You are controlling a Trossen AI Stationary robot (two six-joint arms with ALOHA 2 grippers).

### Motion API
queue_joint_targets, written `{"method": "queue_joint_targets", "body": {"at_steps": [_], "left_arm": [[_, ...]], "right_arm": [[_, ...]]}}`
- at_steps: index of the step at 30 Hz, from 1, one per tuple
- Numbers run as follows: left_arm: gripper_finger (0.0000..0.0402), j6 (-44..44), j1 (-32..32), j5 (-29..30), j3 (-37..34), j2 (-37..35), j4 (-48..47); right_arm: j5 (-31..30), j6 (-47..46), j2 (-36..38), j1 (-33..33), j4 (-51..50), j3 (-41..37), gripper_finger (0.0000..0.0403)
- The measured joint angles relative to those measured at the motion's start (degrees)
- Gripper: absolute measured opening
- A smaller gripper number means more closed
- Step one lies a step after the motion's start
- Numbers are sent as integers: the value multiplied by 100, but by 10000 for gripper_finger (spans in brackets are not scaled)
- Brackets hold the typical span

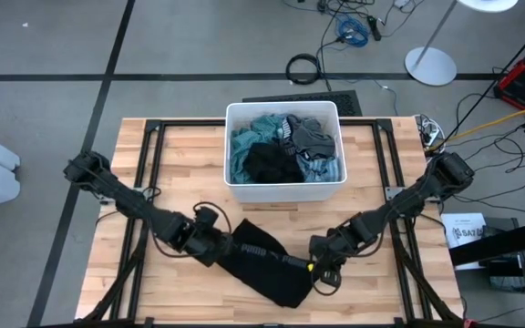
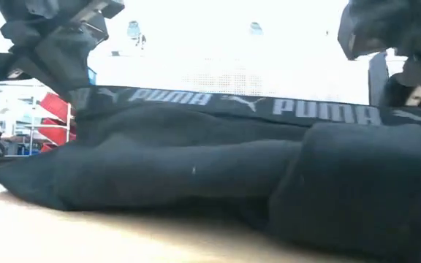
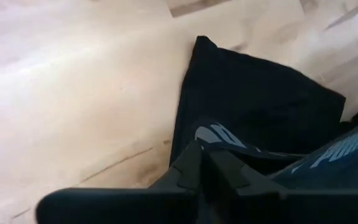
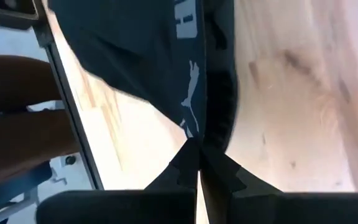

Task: Sort clothes
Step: Put the black underwear into the white laundry organizer

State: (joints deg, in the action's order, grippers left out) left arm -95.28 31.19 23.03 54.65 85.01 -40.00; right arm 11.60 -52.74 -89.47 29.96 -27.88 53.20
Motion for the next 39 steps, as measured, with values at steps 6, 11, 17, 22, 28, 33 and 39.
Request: {"method": "queue_joint_targets", "body": {"at_steps": [6,11,17,22,28,33,39], "left_arm": [[79,-36,-131,39,-2,-51,16],[148,-42,-146,206,-2,-434,138],[198,-470,-146,1400,-2,-1070,71],[205,-629,-206,1525,-2,-1480,-303],[205,-648,-219,613,-2,-1663,-1242],[205,-301,-177,937,-2,-1688,-856],[205,1478,-271,541,-2,-1287,646]], "right_arm": [[75,21,0,101,73,-97,0],[87,151,0,107,98,-96,0],[85,292,0,107,180,-96,0],[282,447,0,103,296,-93,0],[397,479,0,85,269,-93,0],[393,514,15,83,220,-93,0],[379,789,383,-9,-436,-93,0]]}}
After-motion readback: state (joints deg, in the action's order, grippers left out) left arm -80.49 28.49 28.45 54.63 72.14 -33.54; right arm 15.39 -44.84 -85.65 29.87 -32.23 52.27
